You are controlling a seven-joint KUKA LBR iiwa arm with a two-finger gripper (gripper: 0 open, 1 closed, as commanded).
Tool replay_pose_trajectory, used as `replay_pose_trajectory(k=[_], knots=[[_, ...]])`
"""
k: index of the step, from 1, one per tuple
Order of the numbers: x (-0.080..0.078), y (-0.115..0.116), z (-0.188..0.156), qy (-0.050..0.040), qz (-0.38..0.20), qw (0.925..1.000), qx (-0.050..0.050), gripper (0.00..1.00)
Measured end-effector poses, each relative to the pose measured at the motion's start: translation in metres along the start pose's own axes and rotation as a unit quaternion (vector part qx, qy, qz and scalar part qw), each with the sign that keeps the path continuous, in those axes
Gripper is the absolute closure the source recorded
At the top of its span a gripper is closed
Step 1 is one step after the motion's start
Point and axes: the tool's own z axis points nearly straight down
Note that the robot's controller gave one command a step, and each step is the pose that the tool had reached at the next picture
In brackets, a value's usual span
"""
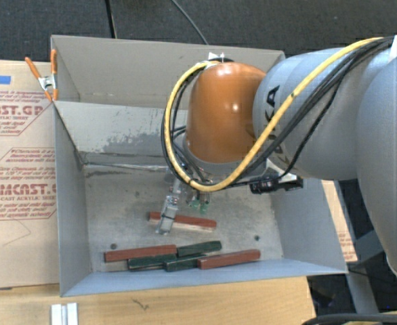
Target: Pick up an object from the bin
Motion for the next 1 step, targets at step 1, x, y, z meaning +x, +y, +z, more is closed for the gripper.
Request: replay_pose_trajectory(k=[1], knots=[[-0.0106, -0.0097, 0.0338, -0.0018, -0.053, 0.9986, -0.001, 0.0]])
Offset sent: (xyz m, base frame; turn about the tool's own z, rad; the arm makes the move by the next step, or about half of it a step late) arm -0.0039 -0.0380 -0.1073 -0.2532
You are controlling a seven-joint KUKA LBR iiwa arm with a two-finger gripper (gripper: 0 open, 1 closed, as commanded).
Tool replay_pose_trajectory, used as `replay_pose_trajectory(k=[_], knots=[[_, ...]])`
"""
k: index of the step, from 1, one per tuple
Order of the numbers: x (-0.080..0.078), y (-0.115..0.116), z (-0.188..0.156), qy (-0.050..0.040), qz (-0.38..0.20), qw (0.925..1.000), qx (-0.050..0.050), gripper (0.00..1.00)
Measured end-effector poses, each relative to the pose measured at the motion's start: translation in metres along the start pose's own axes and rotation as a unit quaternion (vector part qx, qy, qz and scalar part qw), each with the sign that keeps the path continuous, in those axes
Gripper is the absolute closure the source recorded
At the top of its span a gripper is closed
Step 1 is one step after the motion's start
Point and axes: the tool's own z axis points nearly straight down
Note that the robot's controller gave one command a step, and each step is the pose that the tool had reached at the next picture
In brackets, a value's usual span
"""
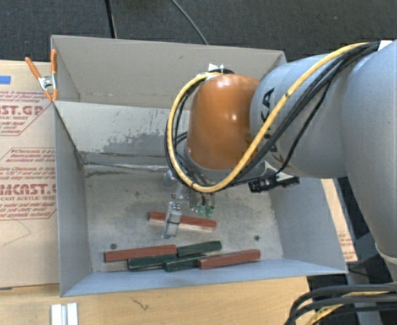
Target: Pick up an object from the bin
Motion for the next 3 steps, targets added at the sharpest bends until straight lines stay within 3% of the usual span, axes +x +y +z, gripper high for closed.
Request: replay_pose_trajectory(k=[1, 2, 3], knots=[[-0.001, -0.007, 0.019, -0.0019, -0.024, 0.9997, 0.0, 0.0], [-0.024, -0.011, 0.036, 0.0047, -0.008, 1.0, 0.002, 0.0], [-0.007, -0.037, 0.115, 0.0024, -0.088, 0.9961, 0.0, 1.0]])
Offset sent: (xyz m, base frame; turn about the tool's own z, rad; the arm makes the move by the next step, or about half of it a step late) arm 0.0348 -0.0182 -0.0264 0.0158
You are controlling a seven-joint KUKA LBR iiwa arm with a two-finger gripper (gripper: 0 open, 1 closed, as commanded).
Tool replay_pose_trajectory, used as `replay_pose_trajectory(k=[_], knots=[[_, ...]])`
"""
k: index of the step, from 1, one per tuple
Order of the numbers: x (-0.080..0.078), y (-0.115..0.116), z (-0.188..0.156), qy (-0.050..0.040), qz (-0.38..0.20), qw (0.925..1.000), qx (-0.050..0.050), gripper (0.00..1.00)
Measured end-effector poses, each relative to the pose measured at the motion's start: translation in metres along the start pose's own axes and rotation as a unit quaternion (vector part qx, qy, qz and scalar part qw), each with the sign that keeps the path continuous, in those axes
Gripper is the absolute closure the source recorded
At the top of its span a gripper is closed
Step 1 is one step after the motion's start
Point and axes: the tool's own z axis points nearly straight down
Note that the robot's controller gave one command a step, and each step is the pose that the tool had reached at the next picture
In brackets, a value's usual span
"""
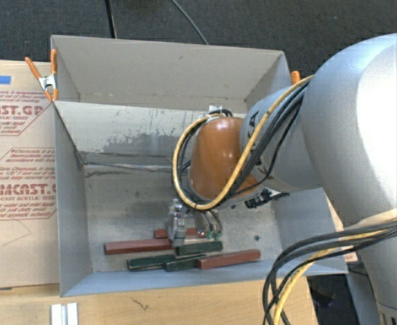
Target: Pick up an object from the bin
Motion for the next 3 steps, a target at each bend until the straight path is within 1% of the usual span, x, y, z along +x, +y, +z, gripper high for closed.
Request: replay_pose_trajectory(k=[1, 2, 3], knots=[[-0.0002, -0.0001, 0.0008, -0.0012, 0.0, 1.0, 0.0, 0.0], [-0.0003, 0.0001, -0.0005, -0.0005, 0.0, 1.0, 0.0, 1.0], [0.0001, -0.0001, 0.0009, -0.0008, 0.0, 1.0, 0.0, 0.0]])
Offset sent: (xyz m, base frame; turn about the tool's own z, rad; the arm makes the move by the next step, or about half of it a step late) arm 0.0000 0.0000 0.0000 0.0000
